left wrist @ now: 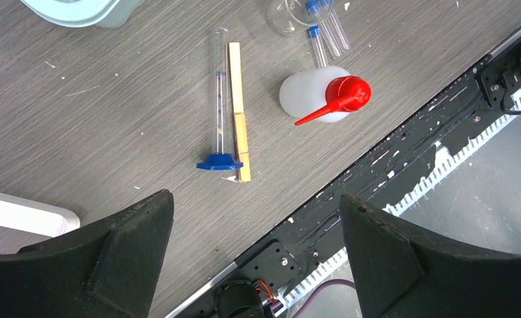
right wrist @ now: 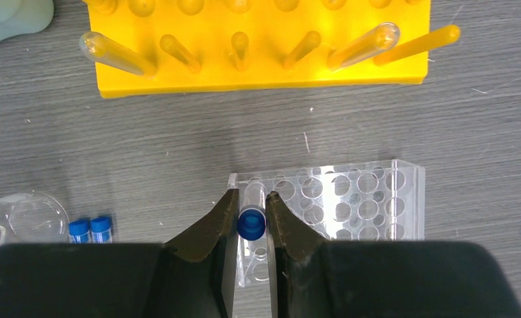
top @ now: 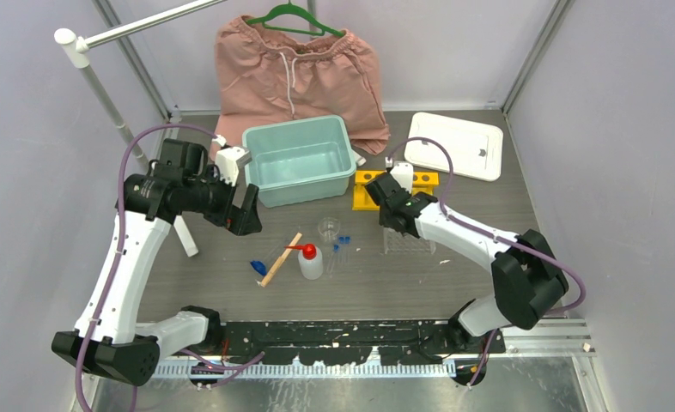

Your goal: Organize the chemistry lab equipment

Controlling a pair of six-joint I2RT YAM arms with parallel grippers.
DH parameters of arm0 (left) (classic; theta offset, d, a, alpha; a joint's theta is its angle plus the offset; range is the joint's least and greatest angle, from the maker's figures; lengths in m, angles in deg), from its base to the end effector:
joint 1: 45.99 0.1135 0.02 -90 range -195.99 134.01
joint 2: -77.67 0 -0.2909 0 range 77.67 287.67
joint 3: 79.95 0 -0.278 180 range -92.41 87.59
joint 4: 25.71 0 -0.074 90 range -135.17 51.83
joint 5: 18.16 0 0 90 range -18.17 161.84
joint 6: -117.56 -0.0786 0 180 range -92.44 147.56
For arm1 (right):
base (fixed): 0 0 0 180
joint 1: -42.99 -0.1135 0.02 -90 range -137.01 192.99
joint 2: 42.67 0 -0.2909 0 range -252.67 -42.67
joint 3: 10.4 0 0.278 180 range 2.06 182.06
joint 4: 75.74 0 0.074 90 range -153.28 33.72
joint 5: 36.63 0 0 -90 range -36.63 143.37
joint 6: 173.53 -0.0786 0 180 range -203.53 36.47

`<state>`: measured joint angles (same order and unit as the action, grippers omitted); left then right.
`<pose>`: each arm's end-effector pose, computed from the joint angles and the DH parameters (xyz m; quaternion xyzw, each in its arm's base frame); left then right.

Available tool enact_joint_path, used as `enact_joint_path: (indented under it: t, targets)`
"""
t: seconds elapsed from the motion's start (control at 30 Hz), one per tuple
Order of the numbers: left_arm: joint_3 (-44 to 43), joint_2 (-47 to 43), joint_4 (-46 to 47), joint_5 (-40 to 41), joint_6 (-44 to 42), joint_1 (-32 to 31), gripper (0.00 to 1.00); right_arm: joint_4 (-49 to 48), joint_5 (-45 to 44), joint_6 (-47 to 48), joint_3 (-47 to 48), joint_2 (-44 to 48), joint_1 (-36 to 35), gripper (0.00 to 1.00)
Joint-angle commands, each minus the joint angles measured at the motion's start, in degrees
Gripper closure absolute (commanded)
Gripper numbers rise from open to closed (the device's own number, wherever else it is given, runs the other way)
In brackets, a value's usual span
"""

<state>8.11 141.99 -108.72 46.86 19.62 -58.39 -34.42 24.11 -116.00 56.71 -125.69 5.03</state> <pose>0.2104 -0.0803 0.3850 0.2279 0.9061 -0.2176 0.2822 0.2832 0.1722 0.2062 0.0267 0.9306 -0.0406 0.3627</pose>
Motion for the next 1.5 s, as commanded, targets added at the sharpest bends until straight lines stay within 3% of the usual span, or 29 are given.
enact_joint_path:
  t: [0.0, 0.53, 0.67, 0.93, 1.1, 1.2, 1.47]
  targets:
    - [-1.73, -0.64, 1.2, 0.23, -0.72, 0.01, 0.05, -4.38, 1.07, -2.41, 1.05, -1.65, 0.35, 0.99]
    - [-1.66, -0.59, 1.52, 0.47, -0.88, 0.01, 0.05, -4.52, -3.63, -5.54, 0.35, -2.29, 0.45, 0.99]
    - [-1.49, -0.64, 1.69, 0.02, -0.85, 0.01, 0.05, -4.01, -0.93, -5.68, 0.58, -1.38, 0.47, 0.69]
    - [-1.54, -1.64, 1.79, -0.02, -1.32, 0.01, 0.04, 0.83, -0.22, -5.6, 4.11, 0.69, 0.5, 0.46]
    - [-1.64, -1.52, 1.55, 0.55, -1.39, 0.01, 0.04, 3.37, -2.38, -6.97, 4.99, 6.82, -0.2, 0.46]
    - [-1.72, -1.31, 1.55, 0.76, -1.23, 0.01, 0.04, 3.61, -1.1, -7.73, 5.47, 9.41, -2.84, 0.51]
    - [-2.26, -0.68, 1.08, 0.83, -0.77, 0.01, 0.04, 2.28, 8.65, -13.25, 7.36, -0.36, -12.14, 0.58]
